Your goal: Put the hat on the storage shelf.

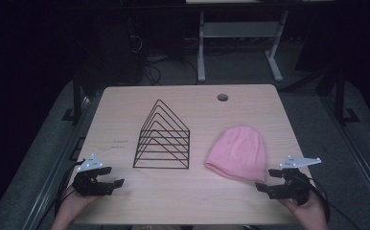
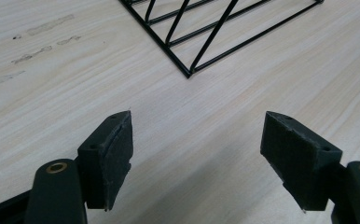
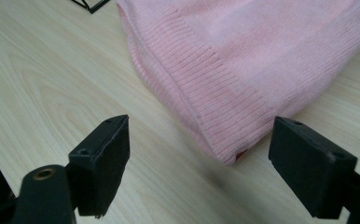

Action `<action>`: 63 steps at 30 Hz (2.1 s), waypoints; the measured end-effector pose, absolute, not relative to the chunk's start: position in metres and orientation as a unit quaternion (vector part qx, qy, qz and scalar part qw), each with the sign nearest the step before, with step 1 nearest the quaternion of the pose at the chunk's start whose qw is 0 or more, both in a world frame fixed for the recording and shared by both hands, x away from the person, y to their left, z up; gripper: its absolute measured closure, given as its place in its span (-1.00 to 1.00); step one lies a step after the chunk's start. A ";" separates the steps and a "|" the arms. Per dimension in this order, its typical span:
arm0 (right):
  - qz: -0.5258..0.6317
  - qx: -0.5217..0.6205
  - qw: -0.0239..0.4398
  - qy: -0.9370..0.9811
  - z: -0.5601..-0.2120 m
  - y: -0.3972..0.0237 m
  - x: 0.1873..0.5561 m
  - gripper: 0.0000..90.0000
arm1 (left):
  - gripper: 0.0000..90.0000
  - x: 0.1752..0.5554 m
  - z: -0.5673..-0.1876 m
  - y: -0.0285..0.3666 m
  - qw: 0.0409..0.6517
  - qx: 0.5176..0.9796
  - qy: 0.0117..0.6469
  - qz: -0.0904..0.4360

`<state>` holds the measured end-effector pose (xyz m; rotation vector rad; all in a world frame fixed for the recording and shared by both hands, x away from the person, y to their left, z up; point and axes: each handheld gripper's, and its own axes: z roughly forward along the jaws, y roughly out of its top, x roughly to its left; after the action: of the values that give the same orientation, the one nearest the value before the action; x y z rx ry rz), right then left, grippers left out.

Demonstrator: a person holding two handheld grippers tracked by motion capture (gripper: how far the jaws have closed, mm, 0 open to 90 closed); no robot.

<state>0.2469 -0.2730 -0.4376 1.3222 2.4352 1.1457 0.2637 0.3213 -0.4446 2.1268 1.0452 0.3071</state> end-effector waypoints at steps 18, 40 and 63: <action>0.375 0.437 0.061 0.815 -0.415 -0.274 0.285 -0.57 | -0.43 0.263 -0.444 0.322 0.366 0.829 0.406 0.121; 0.339 0.449 0.037 0.826 -0.402 -0.268 0.353 -0.59 | -0.43 0.264 -0.443 0.328 0.371 0.822 0.414 0.125; 0.297 0.483 0.011 0.823 -0.414 -0.269 0.415 -0.55 | -0.45 0.265 -0.443 0.328 0.371 0.822 0.414 0.125</action>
<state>0.4154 -0.2695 -0.4143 1.5073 2.5686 0.9268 0.2648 0.3279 -0.4427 2.1066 1.0608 0.3216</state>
